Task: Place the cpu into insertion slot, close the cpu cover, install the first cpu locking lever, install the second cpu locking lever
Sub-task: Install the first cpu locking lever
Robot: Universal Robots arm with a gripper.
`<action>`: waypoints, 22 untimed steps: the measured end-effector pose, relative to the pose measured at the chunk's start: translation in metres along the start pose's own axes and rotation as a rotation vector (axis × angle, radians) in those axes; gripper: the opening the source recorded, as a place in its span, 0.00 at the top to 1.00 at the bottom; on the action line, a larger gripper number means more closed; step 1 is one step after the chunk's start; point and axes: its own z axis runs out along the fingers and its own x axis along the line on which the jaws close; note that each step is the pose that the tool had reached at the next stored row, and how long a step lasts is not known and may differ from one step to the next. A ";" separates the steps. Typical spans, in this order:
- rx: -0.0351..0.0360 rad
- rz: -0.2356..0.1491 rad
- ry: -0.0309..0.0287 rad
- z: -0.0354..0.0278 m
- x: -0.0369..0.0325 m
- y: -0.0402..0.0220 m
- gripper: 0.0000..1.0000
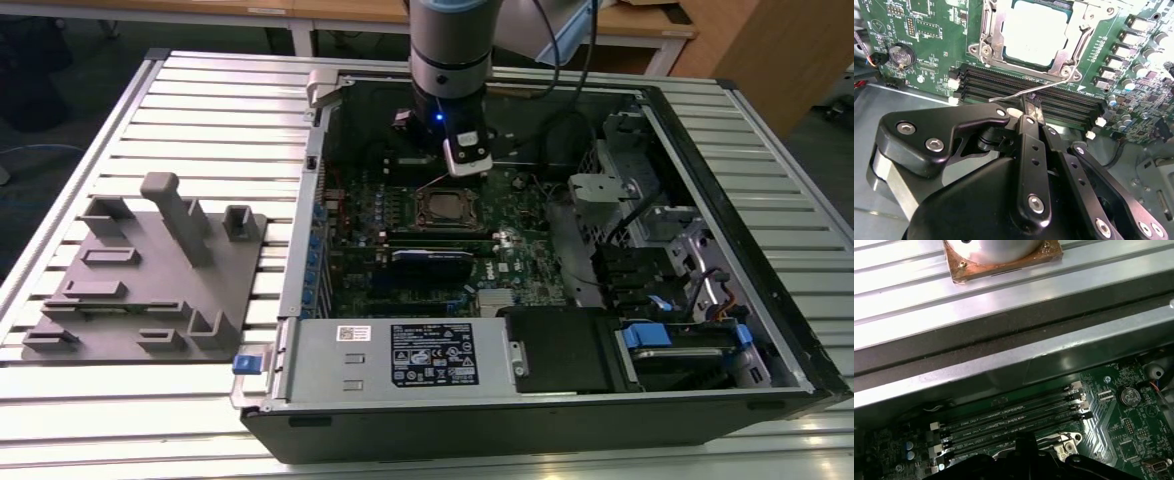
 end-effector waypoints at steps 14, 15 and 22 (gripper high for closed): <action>-0.0107 0.001 0.0015 0.0031 -0.0003 -0.0017 0.89; -0.0106 0.001 0.0015 0.0031 -0.0003 -0.0017 0.89; -0.0153 0.001 0.0022 0.0047 -0.0003 -0.0021 0.89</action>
